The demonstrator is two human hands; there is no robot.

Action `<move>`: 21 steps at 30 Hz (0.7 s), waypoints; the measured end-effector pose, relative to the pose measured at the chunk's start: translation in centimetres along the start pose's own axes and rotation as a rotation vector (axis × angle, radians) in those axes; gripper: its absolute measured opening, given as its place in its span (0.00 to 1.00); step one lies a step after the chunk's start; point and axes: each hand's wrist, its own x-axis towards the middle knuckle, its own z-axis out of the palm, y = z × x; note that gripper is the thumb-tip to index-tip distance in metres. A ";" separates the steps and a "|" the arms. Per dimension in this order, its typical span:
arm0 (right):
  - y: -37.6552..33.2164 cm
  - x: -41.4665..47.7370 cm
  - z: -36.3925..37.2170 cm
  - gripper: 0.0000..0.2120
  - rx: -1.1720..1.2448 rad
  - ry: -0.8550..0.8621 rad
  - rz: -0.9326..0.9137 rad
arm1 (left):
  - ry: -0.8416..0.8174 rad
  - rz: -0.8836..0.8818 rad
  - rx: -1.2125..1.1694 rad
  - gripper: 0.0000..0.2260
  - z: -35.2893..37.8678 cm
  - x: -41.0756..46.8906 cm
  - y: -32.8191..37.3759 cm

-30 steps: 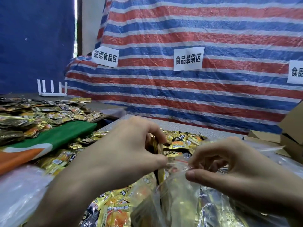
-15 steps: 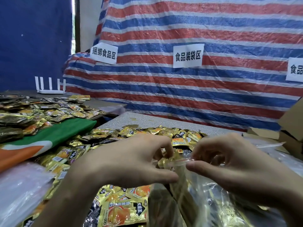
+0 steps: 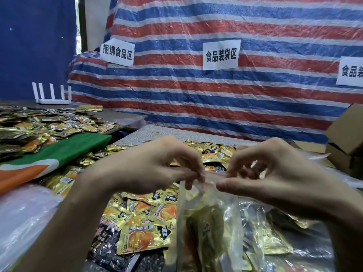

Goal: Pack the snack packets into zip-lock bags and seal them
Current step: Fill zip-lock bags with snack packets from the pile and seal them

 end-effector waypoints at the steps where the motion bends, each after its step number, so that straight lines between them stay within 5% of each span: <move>1: -0.1 -0.1 -0.1 0.12 -0.003 -0.005 -0.007 | -0.005 0.017 -0.013 0.06 -0.2 -0.2 0.0; 10: 0.0 -0.4 -0.2 0.10 -0.022 -0.298 0.166 | -0.120 0.067 -0.132 0.10 -1.8 -1.8 -0.3; 21: -0.7 -0.5 -0.4 0.10 -0.065 -0.271 0.106 | -0.167 -0.090 0.076 0.05 -2.0 -2.5 -0.7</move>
